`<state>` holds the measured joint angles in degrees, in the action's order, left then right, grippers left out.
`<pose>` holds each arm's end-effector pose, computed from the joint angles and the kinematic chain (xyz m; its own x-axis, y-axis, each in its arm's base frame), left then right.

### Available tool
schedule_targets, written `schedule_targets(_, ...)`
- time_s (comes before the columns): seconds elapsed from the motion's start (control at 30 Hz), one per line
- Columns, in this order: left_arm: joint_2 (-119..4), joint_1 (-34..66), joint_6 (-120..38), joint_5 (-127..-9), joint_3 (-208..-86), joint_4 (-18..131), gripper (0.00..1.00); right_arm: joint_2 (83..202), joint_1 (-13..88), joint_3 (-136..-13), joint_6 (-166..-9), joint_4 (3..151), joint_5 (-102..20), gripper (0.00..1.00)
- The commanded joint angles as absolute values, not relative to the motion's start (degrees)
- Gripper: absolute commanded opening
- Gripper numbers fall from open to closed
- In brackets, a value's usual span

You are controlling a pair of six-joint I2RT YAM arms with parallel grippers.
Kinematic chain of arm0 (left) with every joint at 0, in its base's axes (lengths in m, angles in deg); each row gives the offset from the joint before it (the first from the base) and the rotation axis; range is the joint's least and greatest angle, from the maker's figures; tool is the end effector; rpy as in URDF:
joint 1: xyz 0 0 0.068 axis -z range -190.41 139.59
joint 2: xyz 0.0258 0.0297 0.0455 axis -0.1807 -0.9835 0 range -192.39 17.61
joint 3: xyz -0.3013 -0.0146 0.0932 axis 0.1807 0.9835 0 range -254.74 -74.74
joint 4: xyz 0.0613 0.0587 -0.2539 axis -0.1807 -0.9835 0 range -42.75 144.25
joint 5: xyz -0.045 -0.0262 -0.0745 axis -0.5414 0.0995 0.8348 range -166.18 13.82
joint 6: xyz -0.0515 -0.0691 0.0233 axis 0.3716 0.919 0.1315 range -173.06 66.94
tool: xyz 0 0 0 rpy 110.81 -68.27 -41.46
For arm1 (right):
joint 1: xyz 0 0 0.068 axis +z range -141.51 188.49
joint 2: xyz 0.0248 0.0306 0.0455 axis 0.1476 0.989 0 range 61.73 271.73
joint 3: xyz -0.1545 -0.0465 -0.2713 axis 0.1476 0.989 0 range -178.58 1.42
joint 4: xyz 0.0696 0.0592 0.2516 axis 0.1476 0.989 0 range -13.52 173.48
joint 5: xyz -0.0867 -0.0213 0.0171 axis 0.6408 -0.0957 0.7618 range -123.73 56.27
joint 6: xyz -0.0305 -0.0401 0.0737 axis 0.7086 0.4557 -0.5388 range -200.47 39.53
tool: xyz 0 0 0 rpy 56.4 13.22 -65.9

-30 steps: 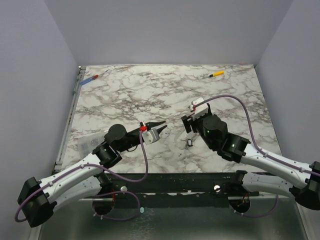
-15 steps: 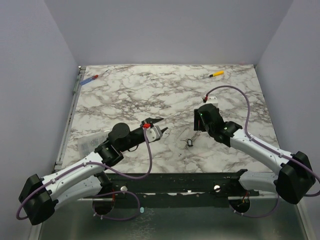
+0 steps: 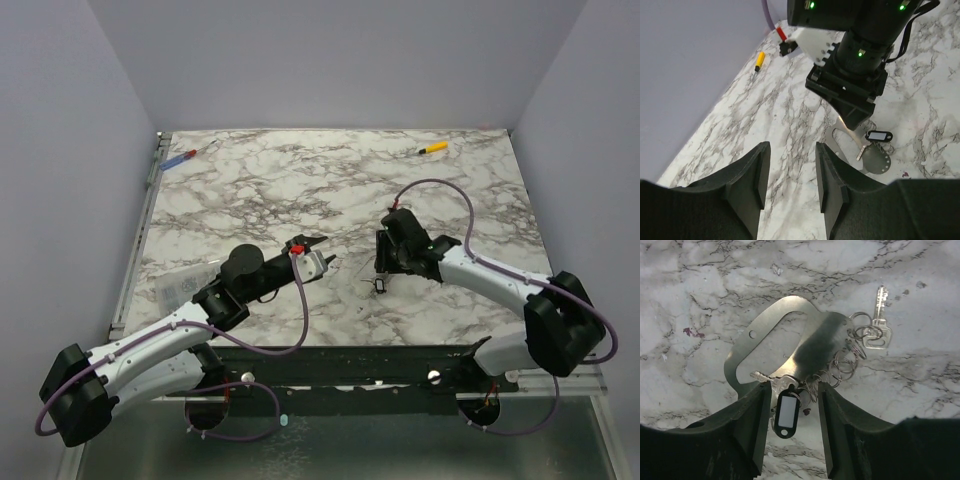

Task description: Put the keys on the keyring

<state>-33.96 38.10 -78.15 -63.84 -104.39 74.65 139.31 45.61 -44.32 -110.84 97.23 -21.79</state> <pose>0.1436 -0.1881 0.3126 0.3544 0.2245 -0.9078 0.7984 0.4327 0.4187 0.2423 0.1629 0.2120 -0.7943 0.0190 -0.6072 -0.1028 0.9809 0.1652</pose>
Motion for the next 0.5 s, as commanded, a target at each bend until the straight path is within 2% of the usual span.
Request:
schedule_targets(0.0,-33.98,38.31,-77.81,-65.29,-106.47,73.5,0.47,145.24,46.52,-49.33,-109.4,100.78,-28.57,0.51)
schedule_targets(0.3,-33.85,38.33,-77.85,-65.42,-106.63,73.42,0.47,153.71,52.74,-56.57,-103.16,108.84,-25.99,0.61)
schedule_targets(0.47,-33.5,38.35,-77.85,-65.83,-106.56,73.41,0.47,159.69,54.28,-59.76,-98.02,112.67,-19.96,0.62)
